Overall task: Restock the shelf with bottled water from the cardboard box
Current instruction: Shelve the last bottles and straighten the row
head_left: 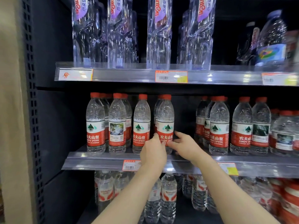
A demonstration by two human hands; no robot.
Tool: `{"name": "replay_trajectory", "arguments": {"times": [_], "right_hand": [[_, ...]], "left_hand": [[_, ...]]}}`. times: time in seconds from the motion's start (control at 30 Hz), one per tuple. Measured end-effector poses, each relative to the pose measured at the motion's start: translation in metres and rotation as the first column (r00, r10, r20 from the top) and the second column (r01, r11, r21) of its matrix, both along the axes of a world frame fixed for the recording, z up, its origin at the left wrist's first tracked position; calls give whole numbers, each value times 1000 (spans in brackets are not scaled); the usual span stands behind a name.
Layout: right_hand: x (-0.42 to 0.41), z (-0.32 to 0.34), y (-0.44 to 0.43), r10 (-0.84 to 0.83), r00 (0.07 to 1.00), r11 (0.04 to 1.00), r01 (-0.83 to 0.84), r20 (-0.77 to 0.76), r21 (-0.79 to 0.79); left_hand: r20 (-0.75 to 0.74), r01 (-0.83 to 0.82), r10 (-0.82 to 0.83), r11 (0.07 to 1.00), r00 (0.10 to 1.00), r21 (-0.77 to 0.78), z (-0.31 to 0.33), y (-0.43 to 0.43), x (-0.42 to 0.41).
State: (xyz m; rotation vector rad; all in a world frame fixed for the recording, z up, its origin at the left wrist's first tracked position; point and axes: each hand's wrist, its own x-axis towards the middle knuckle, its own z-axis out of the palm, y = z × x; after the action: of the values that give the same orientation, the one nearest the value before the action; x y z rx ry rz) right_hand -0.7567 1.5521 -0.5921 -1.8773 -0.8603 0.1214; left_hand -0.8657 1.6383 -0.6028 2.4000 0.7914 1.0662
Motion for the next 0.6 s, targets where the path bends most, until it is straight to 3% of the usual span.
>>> {"name": "replay_trajectory", "arguments": {"times": [0.2,0.37,0.47,0.53,0.6], "right_hand": [[-3,-8,-7,-33,977,999,28,210,27],[-8,-1,-12,-35,989,999,38,142,-23],[-20,7,-14,-117,976,990,128,183,-50],[-36,9,-12,-309,908,951,292,283,103],[-64,10,-1,-434,842,883,329,319,334]], "left_hand": [[52,30,-30,1000,998,4,-6,6,1],[12,58,-59,996,998,65,-1,3,-8],[203,72,-96,990,975,120,-3,6,-28],[400,16,-78,988,913,157,-5,20,-48],[547,-123,29,983,837,137,-7,43,-67]]}}
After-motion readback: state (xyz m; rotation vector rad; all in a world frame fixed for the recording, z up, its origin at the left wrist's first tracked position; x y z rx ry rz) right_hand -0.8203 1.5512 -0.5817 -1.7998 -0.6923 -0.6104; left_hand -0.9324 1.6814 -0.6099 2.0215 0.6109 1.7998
